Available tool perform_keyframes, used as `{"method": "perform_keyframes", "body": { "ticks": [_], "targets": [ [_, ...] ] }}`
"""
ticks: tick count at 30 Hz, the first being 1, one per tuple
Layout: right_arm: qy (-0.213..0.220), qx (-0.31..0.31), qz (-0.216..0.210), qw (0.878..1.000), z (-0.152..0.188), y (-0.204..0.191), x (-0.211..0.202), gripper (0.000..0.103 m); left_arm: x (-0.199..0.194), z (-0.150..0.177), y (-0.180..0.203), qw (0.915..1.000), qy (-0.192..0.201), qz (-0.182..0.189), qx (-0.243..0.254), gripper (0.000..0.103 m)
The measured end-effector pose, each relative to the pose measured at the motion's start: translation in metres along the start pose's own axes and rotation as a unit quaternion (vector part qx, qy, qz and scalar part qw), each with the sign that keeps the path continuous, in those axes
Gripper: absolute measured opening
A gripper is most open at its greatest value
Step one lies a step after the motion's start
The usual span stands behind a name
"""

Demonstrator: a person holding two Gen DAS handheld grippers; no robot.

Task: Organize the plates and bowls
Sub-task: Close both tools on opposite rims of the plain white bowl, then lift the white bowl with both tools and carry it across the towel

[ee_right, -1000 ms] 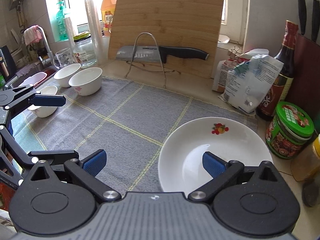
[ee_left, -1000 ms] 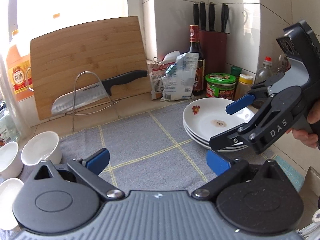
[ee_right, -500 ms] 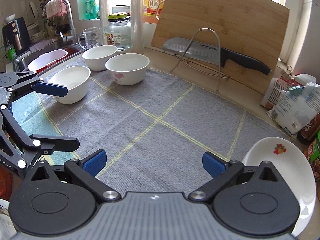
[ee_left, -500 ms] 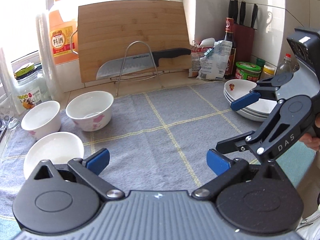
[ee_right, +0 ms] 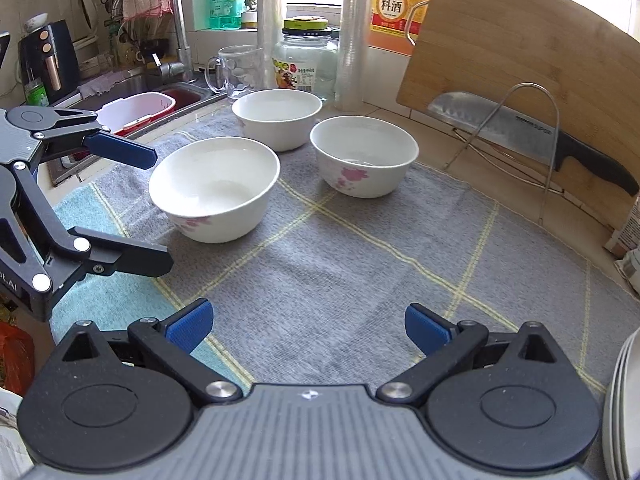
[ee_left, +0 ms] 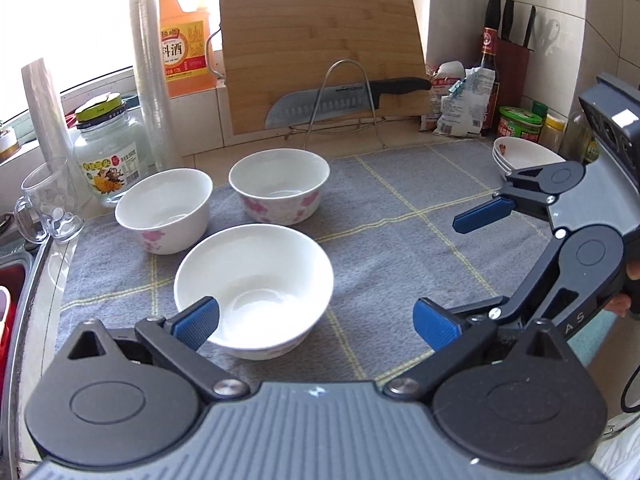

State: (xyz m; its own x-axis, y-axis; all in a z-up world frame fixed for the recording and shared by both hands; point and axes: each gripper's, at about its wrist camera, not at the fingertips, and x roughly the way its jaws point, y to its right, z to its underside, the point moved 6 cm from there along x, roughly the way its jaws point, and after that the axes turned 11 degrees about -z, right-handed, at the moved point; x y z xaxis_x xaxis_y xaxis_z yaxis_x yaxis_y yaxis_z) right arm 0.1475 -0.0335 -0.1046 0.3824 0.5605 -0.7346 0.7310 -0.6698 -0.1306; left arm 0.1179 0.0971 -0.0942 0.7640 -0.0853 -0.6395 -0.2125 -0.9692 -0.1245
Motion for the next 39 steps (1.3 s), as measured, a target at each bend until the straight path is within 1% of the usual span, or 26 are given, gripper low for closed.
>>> {"method": "perform_keyframes", "body": {
  "ticks": [2,5,9,16,18,19,21,23,25,26,28,31,33,38,39],
  "targets": [
    [0.002,-0.007,-0.003,1.0,-0.006,-0.009,0.009,0.103,0.003,-0.001,-0.012,1.0,0.003,-0.001,0.006,0.102],
    [0.004,-0.018,-0.006,1.0,-0.014,-0.019,0.02,0.103,0.006,-0.005,-0.027,0.9997,0.013,-0.013,0.019,0.102],
    [0.008,-0.032,-0.01,0.999,-0.024,-0.031,0.034,0.103,0.014,-0.011,-0.044,0.9999,0.007,-0.002,0.015,0.102],
    [0.013,-0.046,-0.009,0.999,-0.031,-0.045,0.049,0.103,0.046,-0.016,-0.07,0.9989,-0.042,0.013,-0.018,0.102],
    [0.016,-0.05,-0.011,0.999,-0.033,-0.049,0.052,0.103,0.053,-0.017,-0.074,0.9983,-0.052,0.015,-0.022,0.102],
    [0.017,-0.053,-0.01,0.998,-0.034,-0.05,0.054,0.103,0.055,-0.018,-0.075,0.9981,-0.056,0.016,-0.02,0.1],
    [0.019,-0.062,-0.008,0.998,-0.036,-0.054,0.056,0.103,0.059,-0.021,-0.075,0.9978,-0.061,0.021,-0.013,0.1],
    [0.019,-0.07,-0.005,0.997,-0.037,-0.056,0.058,0.102,0.062,-0.022,-0.074,0.9975,-0.064,0.028,-0.005,0.097],
    [0.02,-0.075,-0.006,0.997,-0.038,-0.058,0.06,0.102,0.064,-0.023,-0.071,0.997,-0.067,0.038,0.006,0.089],
    [0.019,-0.075,-0.007,0.997,-0.038,-0.058,0.061,0.101,0.065,-0.023,-0.07,0.9967,-0.069,0.041,0.011,0.087],
    [0.018,-0.075,-0.009,0.997,-0.039,-0.058,0.063,0.097,0.066,-0.024,-0.067,0.996,-0.073,0.048,0.018,0.082],
    [0.016,-0.074,-0.011,0.997,-0.04,-0.058,0.065,0.095,0.068,-0.023,-0.065,0.9948,-0.078,0.061,0.022,0.076],
    [0.015,-0.073,-0.012,0.997,-0.041,-0.057,0.066,0.092,0.07,-0.023,-0.064,0.9943,-0.081,0.066,0.022,0.073],
    [0.016,-0.074,-0.017,0.997,-0.042,-0.056,0.067,0.086,0.072,-0.024,-0.062,0.9928,-0.085,0.083,0.016,0.071],
    [0.017,-0.073,-0.019,0.997,-0.042,-0.056,0.067,0.084,0.072,-0.024,-0.062,0.9928,-0.084,0.084,0.016,0.068]
  ]
}}
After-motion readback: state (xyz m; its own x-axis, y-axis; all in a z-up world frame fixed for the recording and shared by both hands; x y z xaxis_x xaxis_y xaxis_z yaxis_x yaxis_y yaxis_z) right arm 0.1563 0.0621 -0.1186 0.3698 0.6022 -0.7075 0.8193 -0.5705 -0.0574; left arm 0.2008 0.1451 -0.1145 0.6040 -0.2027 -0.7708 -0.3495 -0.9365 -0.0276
